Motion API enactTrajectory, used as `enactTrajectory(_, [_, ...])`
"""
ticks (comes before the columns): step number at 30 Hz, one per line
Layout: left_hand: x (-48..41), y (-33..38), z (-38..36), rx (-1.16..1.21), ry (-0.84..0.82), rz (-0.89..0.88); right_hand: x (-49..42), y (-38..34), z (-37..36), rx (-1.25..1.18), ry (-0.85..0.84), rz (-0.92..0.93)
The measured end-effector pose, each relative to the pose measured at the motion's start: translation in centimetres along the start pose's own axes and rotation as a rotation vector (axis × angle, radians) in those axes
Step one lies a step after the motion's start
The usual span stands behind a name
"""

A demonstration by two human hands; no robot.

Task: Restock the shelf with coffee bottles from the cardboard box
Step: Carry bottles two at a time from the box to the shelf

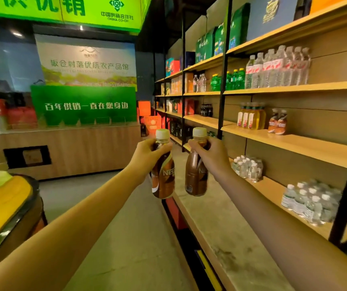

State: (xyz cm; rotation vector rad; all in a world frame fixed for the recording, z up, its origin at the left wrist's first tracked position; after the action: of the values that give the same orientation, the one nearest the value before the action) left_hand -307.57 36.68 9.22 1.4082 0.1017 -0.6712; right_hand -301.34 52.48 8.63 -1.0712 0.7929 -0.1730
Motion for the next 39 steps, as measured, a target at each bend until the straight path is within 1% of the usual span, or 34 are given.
enactTrajectory(5, [-8.4, -5.0, -3.4, 0.054, -0.076, -0.015, -7.1, 5.2, -1.2, 0.047, 0.061, -0.025])
enactTrajectory(10, [-18.0, -9.2, -8.5, 0.108, -0.161, -0.057, -16.3, 11.4, -0.7, 0.064, 0.120, -0.066])
enactTrajectory(16, [-31.1, -13.0, -16.4, 0.106, -0.263, -0.087, -28.7, 17.7, 1.9, 0.143, 0.191, -0.073])
enactTrajectory(22, [-40.6, -15.3, -24.3, 0.136, -0.355, -0.096, -37.3, 22.5, 5.6, 0.220, 0.276, -0.098])
enactTrajectory(27, [-46.5, -17.0, -30.4, 0.196, -0.431, -0.156, -42.6, 26.3, 8.9, 0.285, 0.382, -0.116])
enactTrajectory(31, [-51.2, -18.9, -34.6, 0.231, -0.561, -0.174, -45.9, 28.8, 10.6, 0.361, 0.469, -0.122])
enactTrajectory(36, [-58.6, -21.4, -40.3, 0.249, -0.736, -0.256, -50.7, 32.1, 12.0, 0.478, 0.650, -0.151])
enactTrajectory(39, [-63.2, -22.0, -43.4, 0.290, -0.821, -0.296, -53.6, 33.8, 12.5, 0.488, 0.767, -0.187])
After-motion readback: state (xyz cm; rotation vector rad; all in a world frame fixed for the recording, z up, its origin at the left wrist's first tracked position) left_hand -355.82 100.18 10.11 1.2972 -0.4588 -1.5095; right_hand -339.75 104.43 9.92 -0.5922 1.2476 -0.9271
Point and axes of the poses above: each hand's wrist, its own x-axis away from the middle knuckle, its own z-axis out of the back of the hand, y = z × x, the point moved 1 cm from there along -x, towards the middle knuckle, and after that the axes turned 3 degrees about -z, right-handed, at the moved point
